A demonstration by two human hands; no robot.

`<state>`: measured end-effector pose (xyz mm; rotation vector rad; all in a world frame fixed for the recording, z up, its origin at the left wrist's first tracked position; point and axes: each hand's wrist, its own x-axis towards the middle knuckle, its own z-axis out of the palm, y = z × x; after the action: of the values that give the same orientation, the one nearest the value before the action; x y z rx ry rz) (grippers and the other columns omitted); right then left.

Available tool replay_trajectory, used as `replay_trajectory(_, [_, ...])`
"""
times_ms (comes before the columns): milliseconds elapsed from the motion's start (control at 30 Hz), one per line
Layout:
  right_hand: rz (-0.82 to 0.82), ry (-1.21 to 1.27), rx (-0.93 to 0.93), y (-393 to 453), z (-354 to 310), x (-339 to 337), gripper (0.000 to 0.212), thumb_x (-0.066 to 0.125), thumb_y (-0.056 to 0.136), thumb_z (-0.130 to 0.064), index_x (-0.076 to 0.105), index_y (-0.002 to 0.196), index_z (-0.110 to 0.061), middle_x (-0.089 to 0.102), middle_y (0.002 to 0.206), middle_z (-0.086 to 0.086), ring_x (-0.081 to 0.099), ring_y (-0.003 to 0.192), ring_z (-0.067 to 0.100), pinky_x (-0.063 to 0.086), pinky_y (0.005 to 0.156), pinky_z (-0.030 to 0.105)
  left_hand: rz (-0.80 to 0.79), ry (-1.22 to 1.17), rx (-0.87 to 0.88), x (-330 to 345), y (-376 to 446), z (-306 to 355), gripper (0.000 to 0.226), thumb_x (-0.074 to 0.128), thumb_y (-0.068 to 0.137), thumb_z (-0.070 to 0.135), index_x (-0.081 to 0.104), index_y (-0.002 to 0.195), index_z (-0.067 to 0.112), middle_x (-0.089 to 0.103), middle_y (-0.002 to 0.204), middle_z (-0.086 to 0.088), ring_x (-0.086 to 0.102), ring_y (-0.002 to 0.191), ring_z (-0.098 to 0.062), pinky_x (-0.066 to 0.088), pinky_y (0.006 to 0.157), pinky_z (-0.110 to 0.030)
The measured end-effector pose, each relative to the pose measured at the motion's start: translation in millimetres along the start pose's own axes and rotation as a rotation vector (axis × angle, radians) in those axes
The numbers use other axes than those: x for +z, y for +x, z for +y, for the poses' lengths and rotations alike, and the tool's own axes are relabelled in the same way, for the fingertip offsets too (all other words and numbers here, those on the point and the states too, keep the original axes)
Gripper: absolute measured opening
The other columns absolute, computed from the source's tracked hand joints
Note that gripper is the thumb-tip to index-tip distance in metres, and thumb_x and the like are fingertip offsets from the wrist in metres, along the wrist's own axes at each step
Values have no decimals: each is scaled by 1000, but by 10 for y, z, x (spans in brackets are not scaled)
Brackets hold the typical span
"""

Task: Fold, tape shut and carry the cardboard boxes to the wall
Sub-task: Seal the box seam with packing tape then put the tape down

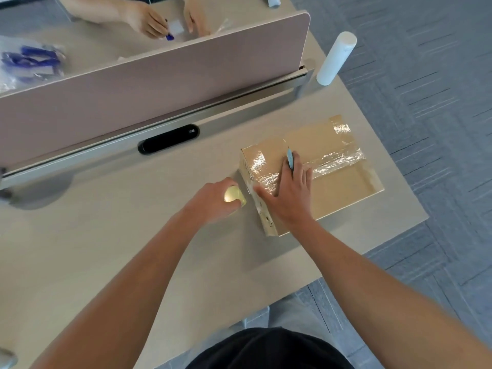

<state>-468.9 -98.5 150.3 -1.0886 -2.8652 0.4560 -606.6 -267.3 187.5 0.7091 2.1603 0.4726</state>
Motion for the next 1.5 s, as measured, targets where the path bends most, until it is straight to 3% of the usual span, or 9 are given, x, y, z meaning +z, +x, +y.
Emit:
replay_trajectory(167, [-16,54,25,-28,2,-18,113,45,90,-85,19,164,-4,3,173,6,0,160,18,2,130,50,23,163,-77,29,-19,-233,57,65,91,51,52,142,30,67,120,-8,64,106,-31,55,91,-41])
replay_trajectory(333, [-21,71,20,-36,-9,-27,111,46,91,-84,17,165,-7,-1,173,2,-2,160,15,1,131,49,16,-71,-114,84,-66,-381,58,69,87,61,56,141,43,61,133,-1,58,121,-25,48,100,-37])
replay_trajectory(467, [-10,103,24,-41,-9,-46,111,48,89,-84,19,165,-8,-1,173,0,-1,160,14,1,131,48,26,-276,-32,-3,-152,-510,39,67,93,35,64,129,48,63,124,10,61,102,-5,46,78,-22])
replay_trajectory(567, [-45,156,40,-31,-18,-97,115,52,85,-86,22,165,-10,-1,173,-4,2,159,14,2,131,46,10,-289,33,-80,-197,-535,35,68,88,38,65,120,51,66,111,17,62,99,-3,45,79,-26])
replay_trajectory(700, [-184,183,31,20,7,-311,109,68,82,-78,34,162,-13,14,171,-2,18,156,20,16,129,44,9,-251,48,-131,-179,-467,27,68,86,42,68,113,42,65,103,20,63,98,-12,47,81,-31])
replay_trajectory(833, [-142,273,-58,-203,-159,-517,62,76,88,-53,63,137,-19,48,146,-6,55,126,18,43,98,32,-2,-201,69,-143,-170,-448,16,70,89,36,68,105,39,67,98,7,63,90,-17,48,72,-30])
replay_trajectory(933, [-220,244,-158,-435,-313,-494,62,76,86,-52,64,138,-20,53,140,-4,59,120,20,49,96,36,33,-165,66,-146,-142,-435,17,70,88,37,68,105,39,66,102,7,63,96,-18,52,81,-35])
replay_trajectory(1100, [-301,127,-269,-635,-508,-422,63,75,90,-43,59,145,-15,48,152,1,46,138,21,39,109,34,67,-138,79,-125,-139,-438,24,70,89,37,70,113,35,66,109,7,63,100,-18,53,87,-36])
replay_trajectory(1500, [-438,69,-277,-498,-828,-317,54,76,88,-38,65,134,-13,52,129,10,50,124,32,39,102,34,61,-98,112,-139,-148,-418,26,66,89,39,69,114,35,67,115,9,68,93,-19,55,82,-34])
